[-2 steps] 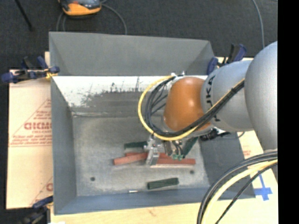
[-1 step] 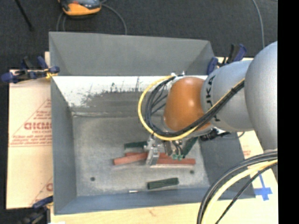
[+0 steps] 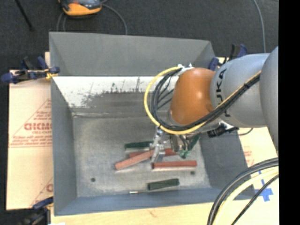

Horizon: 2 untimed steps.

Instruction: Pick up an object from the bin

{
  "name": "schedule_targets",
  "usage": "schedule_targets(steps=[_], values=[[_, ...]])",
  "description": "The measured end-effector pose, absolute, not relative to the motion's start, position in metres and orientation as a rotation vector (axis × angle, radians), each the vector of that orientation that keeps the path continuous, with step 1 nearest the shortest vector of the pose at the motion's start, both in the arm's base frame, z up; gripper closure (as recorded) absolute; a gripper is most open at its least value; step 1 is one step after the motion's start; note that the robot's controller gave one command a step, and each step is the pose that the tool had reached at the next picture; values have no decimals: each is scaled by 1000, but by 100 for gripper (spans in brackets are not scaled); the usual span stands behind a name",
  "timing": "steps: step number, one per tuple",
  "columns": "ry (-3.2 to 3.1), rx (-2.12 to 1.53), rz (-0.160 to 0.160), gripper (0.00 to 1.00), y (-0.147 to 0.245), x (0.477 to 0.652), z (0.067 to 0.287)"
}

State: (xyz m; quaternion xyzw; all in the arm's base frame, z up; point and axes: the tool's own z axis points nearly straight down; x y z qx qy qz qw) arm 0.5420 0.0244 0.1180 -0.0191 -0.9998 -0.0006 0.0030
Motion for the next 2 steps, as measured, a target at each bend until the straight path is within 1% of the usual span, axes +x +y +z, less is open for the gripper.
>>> schedule_targets(steps=[1, 2], values=[[-3138, -47, 0, 100, 28, 531, 178], [-3148, -49, -1, 100, 29, 529, 222]])
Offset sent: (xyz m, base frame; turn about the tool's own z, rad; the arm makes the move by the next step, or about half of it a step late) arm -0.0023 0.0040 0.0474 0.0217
